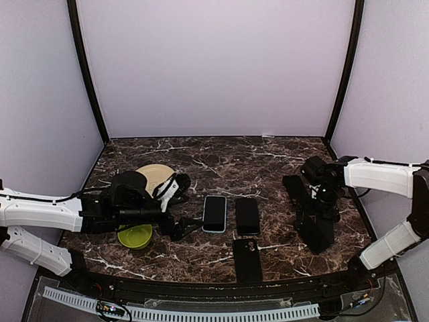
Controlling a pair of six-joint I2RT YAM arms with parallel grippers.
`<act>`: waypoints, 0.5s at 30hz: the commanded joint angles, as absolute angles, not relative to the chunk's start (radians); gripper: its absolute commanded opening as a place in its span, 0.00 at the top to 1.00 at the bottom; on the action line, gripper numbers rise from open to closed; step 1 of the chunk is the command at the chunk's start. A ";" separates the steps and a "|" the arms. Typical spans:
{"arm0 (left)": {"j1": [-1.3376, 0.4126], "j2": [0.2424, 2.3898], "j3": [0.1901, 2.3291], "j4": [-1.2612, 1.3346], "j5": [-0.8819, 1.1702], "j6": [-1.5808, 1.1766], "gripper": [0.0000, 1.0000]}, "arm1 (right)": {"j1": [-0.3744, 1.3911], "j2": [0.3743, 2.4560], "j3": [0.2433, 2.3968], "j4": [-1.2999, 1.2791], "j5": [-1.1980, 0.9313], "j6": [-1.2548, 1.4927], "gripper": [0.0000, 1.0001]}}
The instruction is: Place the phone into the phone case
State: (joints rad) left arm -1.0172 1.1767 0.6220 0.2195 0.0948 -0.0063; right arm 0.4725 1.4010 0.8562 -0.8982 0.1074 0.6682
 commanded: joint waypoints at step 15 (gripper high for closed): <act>-1.017 1.115 0.580 0.305 0.223 0.038 0.01 | 0.585 1.672 0.885 -0.919 0.072 0.438 0.14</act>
